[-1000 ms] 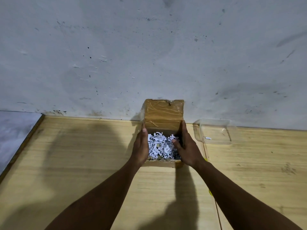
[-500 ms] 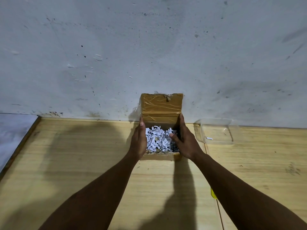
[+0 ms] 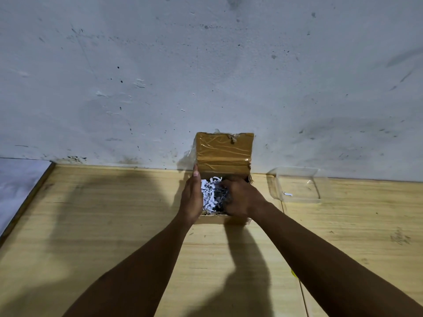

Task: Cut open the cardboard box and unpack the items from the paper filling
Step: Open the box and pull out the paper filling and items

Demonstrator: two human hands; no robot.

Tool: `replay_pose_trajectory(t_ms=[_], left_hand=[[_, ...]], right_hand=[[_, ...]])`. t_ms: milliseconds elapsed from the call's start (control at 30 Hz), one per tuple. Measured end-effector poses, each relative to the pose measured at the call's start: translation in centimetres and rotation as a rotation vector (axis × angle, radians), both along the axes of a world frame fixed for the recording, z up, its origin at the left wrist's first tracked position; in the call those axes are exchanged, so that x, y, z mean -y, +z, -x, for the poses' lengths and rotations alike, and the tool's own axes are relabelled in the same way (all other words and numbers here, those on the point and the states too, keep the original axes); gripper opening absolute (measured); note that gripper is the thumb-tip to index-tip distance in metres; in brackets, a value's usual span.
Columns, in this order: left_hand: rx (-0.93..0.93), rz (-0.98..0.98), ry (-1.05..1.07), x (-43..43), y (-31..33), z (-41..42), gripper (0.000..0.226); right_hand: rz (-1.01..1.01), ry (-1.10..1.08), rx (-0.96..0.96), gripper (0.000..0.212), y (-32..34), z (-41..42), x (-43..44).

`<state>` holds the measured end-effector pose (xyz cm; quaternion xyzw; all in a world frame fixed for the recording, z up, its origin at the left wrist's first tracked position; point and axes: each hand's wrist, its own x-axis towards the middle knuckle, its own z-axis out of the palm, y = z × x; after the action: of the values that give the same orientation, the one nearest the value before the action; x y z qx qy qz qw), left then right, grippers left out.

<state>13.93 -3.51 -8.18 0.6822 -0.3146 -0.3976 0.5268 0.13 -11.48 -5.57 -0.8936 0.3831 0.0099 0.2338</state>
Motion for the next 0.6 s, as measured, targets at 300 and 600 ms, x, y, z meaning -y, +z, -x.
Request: replay_pose_trajectory(t_ms=[300,600], left_hand=[[-0.009,-0.006,0.017,0.0,-0.5,-0.1,0.059],[-0.001,0.008,0.021,0.2,-0.9,-0.2,0.066]], right_hand=[[0.103,0.143,-0.404,0.059,-2.3,-4.1,0.8],[0.194,0.230,-0.490,0.065,-3.2,-4.7,0.9]])
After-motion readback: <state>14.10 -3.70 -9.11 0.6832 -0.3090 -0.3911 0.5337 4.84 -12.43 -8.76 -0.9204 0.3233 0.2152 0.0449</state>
